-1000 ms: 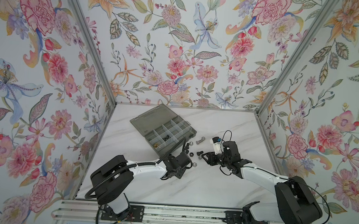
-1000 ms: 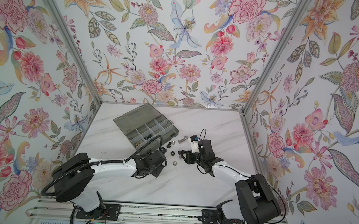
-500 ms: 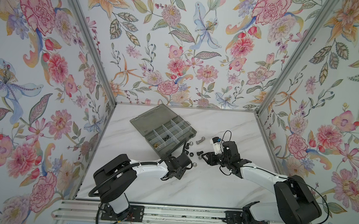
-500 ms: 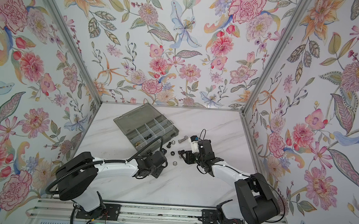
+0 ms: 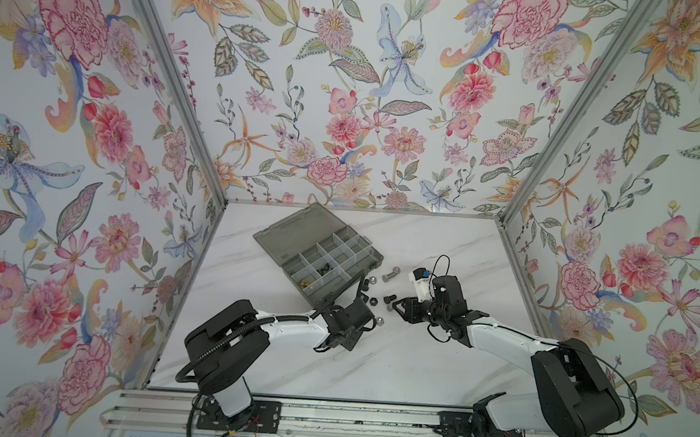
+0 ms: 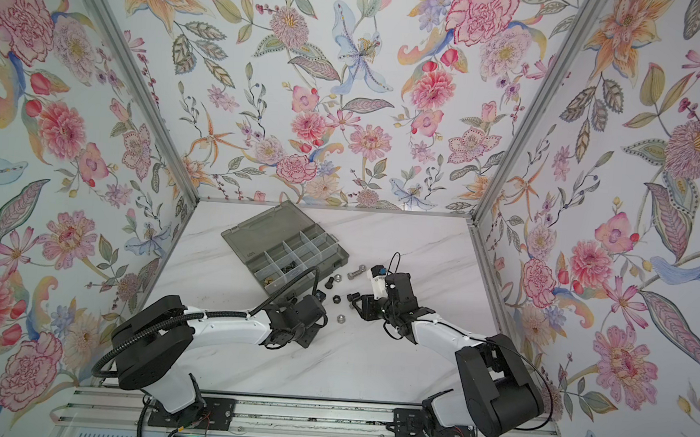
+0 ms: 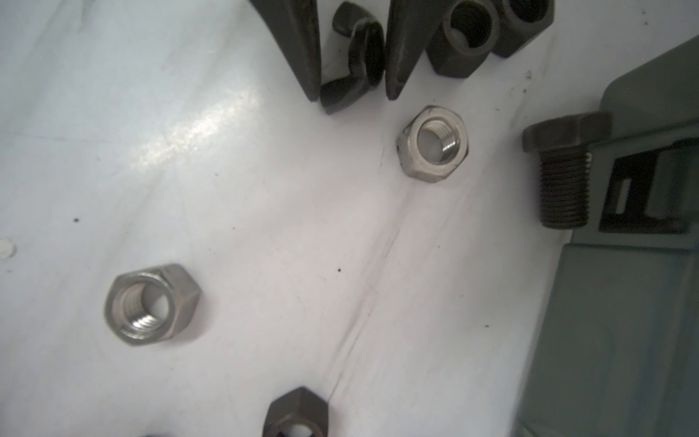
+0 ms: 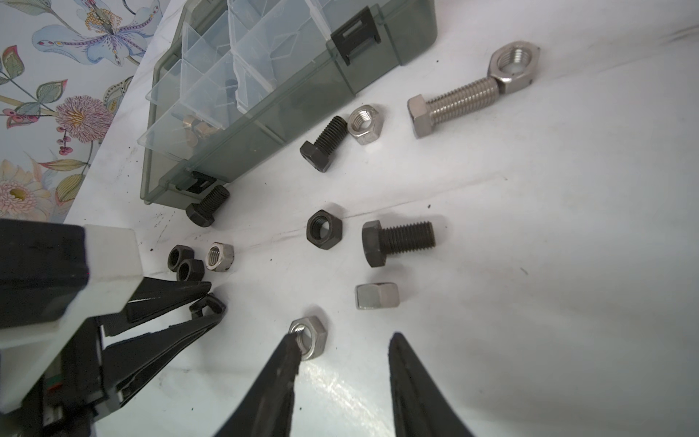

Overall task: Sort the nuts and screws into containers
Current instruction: 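Lower left gripper around a black wing nut while right gripper hovers, then close the left gripper on the black wing nut and carry it over the box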

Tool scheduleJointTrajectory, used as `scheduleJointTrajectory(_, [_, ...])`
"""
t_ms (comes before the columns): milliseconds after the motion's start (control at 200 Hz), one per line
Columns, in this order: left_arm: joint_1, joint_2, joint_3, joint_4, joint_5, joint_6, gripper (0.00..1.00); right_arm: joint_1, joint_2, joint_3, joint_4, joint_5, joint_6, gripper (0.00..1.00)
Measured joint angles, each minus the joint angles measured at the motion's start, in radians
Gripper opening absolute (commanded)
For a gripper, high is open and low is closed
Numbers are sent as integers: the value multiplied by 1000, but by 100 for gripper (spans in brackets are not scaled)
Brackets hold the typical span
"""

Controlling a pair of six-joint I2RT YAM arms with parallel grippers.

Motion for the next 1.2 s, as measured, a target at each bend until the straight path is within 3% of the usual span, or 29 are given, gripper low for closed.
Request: scheduleJointTrajectory(1201, [0, 18, 35, -8, -1, 0, 8, 0, 14, -1, 17, -3, 0, 42])
